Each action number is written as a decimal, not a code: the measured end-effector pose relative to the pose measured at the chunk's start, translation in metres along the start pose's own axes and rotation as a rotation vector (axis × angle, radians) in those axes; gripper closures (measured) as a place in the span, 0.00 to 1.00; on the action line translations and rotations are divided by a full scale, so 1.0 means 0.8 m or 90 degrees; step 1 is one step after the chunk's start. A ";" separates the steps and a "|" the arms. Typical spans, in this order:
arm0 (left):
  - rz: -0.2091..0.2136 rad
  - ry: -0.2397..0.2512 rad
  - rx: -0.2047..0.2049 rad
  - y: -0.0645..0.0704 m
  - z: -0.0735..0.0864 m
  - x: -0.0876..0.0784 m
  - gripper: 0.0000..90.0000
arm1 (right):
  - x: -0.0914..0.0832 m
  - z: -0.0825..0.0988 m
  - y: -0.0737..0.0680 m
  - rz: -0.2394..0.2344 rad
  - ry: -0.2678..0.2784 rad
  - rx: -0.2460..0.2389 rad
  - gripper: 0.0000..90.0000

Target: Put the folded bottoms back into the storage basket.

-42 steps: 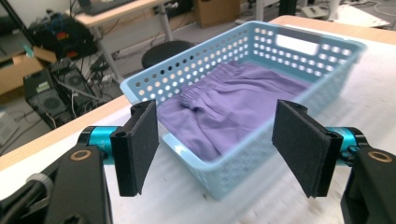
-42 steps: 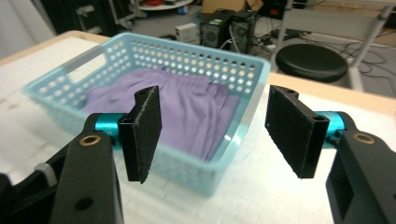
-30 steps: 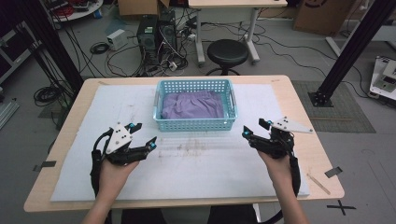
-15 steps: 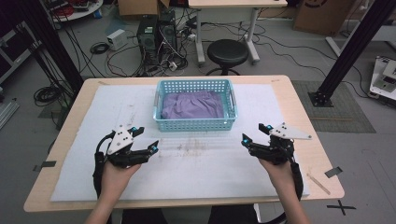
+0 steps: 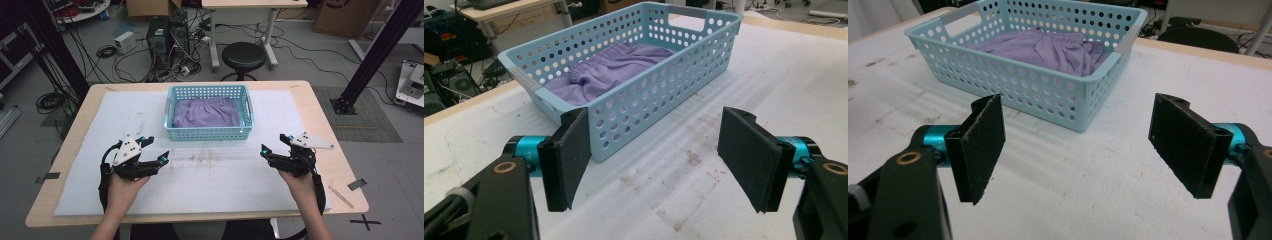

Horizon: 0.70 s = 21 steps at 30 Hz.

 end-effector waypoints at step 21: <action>-0.002 0.002 -0.019 -0.008 0.005 -0.003 0.33 | 0.006 0.008 0.000 -0.002 -0.015 -0.005 0.25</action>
Point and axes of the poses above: each handheld gripper's, and its own axes: x roughly forward along the jaws, z roughly out of its underside, y roughly to its right, the point moved 7 cm from there along x, roughly forward along the jaws, and after that the axes turned 7 degrees about z, right-handed, at the moved point
